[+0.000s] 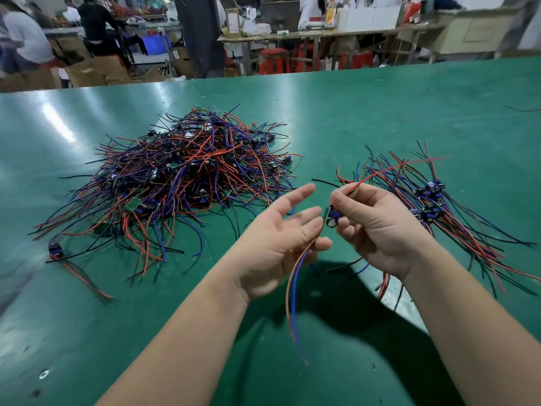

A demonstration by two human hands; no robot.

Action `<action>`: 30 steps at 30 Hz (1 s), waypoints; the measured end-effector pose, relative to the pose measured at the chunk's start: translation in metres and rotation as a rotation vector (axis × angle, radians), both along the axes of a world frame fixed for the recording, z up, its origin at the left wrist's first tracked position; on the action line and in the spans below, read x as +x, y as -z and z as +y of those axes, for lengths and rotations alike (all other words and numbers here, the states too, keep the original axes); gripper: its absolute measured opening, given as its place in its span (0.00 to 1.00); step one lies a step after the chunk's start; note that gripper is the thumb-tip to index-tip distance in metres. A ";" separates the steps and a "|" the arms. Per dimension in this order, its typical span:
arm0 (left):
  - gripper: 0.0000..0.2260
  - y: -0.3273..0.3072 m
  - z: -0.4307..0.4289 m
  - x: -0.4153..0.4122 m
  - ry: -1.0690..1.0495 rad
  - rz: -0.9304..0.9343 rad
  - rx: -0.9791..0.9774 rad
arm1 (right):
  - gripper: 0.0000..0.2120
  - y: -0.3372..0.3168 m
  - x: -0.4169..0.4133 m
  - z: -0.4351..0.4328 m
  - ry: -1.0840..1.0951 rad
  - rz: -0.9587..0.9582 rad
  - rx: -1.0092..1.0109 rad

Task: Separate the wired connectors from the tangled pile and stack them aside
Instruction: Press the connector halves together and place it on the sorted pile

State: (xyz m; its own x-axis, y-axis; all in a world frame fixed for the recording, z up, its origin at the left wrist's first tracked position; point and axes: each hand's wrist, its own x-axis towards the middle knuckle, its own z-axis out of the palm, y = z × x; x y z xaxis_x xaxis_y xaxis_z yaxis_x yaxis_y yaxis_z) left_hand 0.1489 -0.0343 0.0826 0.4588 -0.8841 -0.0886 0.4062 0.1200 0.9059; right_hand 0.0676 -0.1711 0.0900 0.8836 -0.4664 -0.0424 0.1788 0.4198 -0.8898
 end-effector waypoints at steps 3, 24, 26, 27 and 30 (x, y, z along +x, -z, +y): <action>0.12 0.002 -0.004 -0.003 -0.163 -0.237 0.134 | 0.04 0.002 0.001 -0.004 0.100 0.075 -0.184; 0.09 -0.006 0.000 -0.007 0.025 -0.373 0.266 | 0.11 -0.008 -0.009 -0.033 0.371 0.099 -0.168; 0.11 -0.006 0.001 -0.008 0.063 -0.385 0.284 | 0.13 -0.009 -0.010 -0.037 0.467 0.050 -0.111; 0.11 -0.005 0.001 -0.008 0.079 -0.394 0.290 | 0.14 -0.010 -0.011 -0.039 0.510 0.035 -0.080; 0.11 -0.006 0.002 -0.007 0.094 -0.420 0.295 | 0.15 -0.005 -0.011 -0.047 0.612 0.034 0.008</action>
